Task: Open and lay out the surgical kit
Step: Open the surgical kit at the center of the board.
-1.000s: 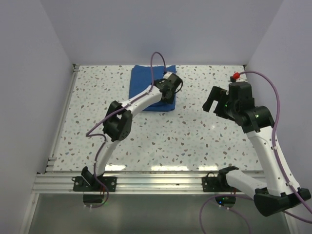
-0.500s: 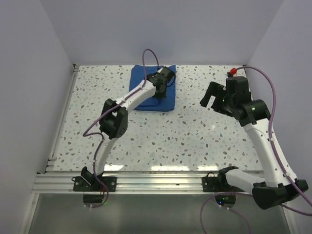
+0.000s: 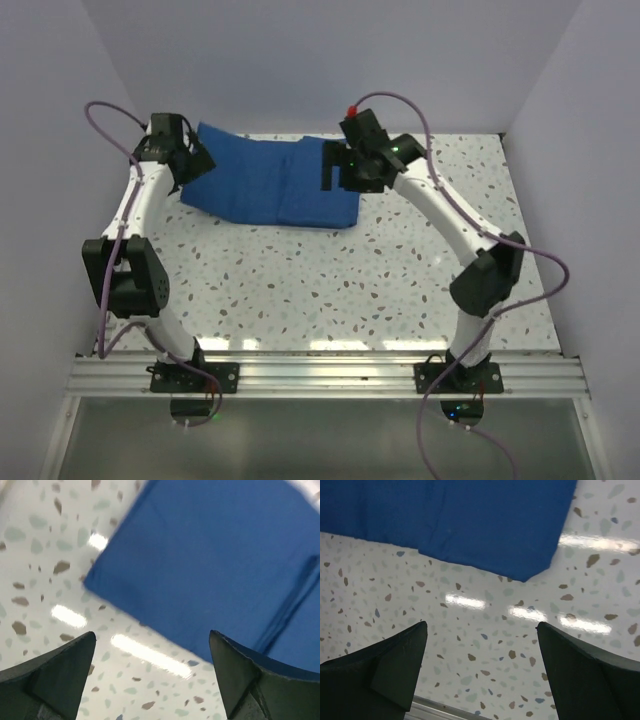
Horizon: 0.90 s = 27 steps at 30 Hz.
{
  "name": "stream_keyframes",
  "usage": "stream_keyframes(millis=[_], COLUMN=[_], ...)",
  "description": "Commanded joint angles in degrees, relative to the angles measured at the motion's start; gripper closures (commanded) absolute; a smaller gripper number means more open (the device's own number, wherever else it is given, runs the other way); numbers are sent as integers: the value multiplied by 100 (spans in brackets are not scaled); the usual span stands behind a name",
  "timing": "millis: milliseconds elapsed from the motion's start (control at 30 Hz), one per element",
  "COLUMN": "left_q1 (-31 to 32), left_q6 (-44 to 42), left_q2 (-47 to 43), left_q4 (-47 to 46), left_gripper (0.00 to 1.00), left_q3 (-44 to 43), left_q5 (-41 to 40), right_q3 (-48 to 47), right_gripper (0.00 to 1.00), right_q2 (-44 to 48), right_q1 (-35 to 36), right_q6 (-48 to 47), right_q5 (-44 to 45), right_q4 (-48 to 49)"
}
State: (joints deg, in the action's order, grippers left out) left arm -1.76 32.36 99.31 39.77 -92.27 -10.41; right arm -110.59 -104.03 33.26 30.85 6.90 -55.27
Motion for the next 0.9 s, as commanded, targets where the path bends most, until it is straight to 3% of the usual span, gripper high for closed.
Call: stream_keyframes(millis=[0, 233, 533, 700, 733, 833, 867], left_q1=[-123, -141, -149, -158, -167, -184, -211], left_q6=[-37, -159, -292, -107, -98, -116, -116], left_q2=[212, -218, 80, 124, 176, 290, 308], left_q4=[-145, -478, -734, -953, -962, -971, -1006], left_gripper=[0, 0, 0, 0, 0, 0, 0], left_q3=[980, 2212, 2345, 2512, 2521, 2512, 2529], left_q5=[575, 822, 936, 1207, 1252, 1349, 1384], right_q3=[-1031, -2765, -3434, -3593, -3593, -3602, -3602], right_gripper=[4, 4, 4, 10, 13, 46, 68], right_q2=[-818, -2779, -4212, -4722, -4767, -4968, -5013], right_q1=[514, 937, 1051, 1060, 1069, 1069, 1069], right_q6=[96, 535, 844, 1080, 1133, 1204, 1230], right_q5=[128, 13, 294, 637, 742, 839, 901], right_q4=[-239, -99, 508, 754, 798, 632, 518])
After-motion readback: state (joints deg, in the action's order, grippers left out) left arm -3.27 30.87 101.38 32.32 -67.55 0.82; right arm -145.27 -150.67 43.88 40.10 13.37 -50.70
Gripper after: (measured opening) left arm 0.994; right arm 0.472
